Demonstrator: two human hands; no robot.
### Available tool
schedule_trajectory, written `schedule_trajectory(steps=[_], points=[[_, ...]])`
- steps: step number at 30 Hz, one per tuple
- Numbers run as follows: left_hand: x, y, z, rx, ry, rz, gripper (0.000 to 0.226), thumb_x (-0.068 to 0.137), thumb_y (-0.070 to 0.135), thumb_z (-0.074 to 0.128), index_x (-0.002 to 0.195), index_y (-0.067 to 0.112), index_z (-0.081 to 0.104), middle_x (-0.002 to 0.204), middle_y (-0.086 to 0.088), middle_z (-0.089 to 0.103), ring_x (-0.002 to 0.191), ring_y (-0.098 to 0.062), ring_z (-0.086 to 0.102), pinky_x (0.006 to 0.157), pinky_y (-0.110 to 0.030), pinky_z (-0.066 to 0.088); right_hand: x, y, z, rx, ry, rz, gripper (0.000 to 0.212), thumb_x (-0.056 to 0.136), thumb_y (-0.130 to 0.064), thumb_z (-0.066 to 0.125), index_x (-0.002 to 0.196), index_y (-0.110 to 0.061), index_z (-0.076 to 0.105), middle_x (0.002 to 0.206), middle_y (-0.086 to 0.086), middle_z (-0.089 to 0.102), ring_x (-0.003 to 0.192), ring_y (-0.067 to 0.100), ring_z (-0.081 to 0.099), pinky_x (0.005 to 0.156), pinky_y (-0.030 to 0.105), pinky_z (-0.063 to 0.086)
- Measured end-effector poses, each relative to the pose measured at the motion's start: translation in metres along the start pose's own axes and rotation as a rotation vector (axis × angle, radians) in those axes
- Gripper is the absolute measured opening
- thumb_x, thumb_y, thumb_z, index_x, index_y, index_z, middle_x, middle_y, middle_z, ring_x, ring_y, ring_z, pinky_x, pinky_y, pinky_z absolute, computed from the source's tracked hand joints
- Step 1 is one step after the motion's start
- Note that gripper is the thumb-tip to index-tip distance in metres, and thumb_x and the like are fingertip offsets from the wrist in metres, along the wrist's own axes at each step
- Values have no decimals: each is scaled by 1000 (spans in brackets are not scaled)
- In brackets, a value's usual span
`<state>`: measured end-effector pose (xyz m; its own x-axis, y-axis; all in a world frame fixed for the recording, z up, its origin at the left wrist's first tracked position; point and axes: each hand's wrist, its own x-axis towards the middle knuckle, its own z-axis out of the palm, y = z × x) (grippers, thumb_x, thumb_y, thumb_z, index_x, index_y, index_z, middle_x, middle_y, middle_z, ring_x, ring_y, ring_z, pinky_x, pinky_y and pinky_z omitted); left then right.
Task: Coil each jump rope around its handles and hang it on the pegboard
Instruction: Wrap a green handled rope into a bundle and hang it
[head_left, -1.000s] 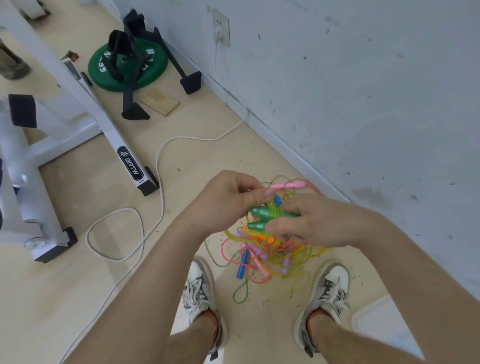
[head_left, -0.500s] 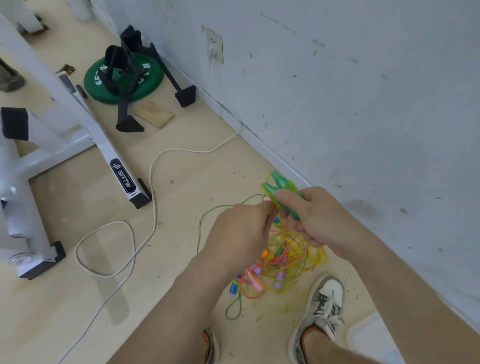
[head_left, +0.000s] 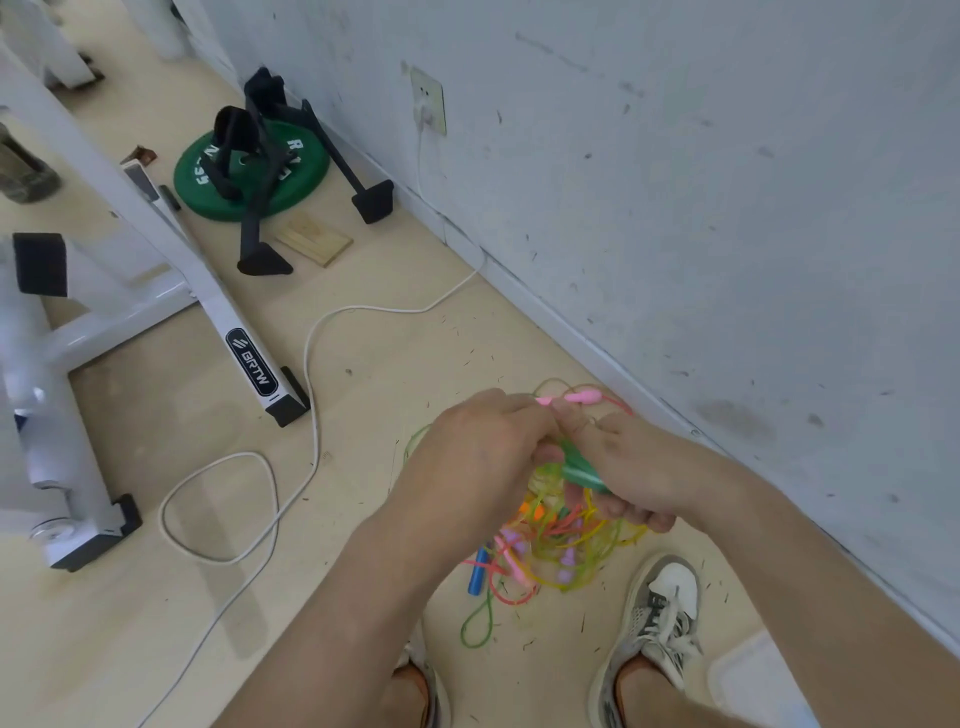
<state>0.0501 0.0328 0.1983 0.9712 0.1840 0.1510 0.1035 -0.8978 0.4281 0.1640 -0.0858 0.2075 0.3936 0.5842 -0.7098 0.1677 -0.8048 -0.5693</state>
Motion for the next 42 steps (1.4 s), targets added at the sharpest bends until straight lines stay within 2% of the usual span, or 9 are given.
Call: schedule_trajectory(steps=[4,10,16,20,27,32,35,37,42], points=[[0,-1,-4,-154,-77,-107,10,86,28,65,91,25,74,79,3,69,76,-14,58,69,-31,42,-3,0,2,-77,-93,41,87,94,-70,12,78,-7,69,43,-1,46,33,12,36,38,16,29],[0,-3,-8,-564,-47,-328,13,73,18,80,72,30,76,59,27,63,61,10,56,59,-6,38,-7,-1,-1,-92,-215,-11,93,91,-73,7,86,-6,72,48,1,47,36,13,35,37,14,27],[2,-9,-18,-821,-321,-434,13,81,15,74,72,24,75,65,7,68,62,-1,57,64,-19,45,-13,-3,-4,-62,-470,-167,87,75,-89,35,82,-11,71,54,9,48,39,15,30,39,19,21],[1,-10,-17,-856,-476,-499,15,74,29,78,66,17,74,61,-8,55,56,-13,45,54,-24,37,-12,-1,2,-156,-507,-212,64,62,-59,75,90,-2,69,68,23,56,58,27,42,48,26,32],[2,-3,-10,-1372,-320,-726,14,77,9,69,63,12,68,54,-1,61,41,-6,52,39,-14,40,-10,1,-8,76,-335,-272,46,75,-24,80,98,12,62,66,23,61,47,22,50,40,17,32],[5,-1,2,-1121,-191,-705,35,83,2,53,54,20,61,48,1,44,44,-8,29,40,-16,21,-8,1,-9,359,-159,-212,35,82,-7,71,103,14,52,53,4,37,39,11,22,37,14,18],[7,2,6,-976,-121,-662,36,95,5,48,62,13,57,53,0,46,45,-9,32,44,-17,27,-6,-1,-7,486,-75,-146,12,84,-5,63,81,-4,52,53,2,37,38,9,20,36,14,16],[6,4,10,-826,-118,-601,32,97,13,48,69,16,62,56,0,44,49,-11,33,49,-23,29,0,1,-8,533,27,-127,24,84,-4,60,64,-13,48,51,1,36,36,9,21,37,14,17],[1,12,11,-84,-118,-316,24,96,32,46,76,21,55,61,1,50,63,-19,48,58,-33,36,13,7,4,201,299,-126,10,77,-20,60,75,-14,52,53,-2,44,39,11,38,44,22,29]])
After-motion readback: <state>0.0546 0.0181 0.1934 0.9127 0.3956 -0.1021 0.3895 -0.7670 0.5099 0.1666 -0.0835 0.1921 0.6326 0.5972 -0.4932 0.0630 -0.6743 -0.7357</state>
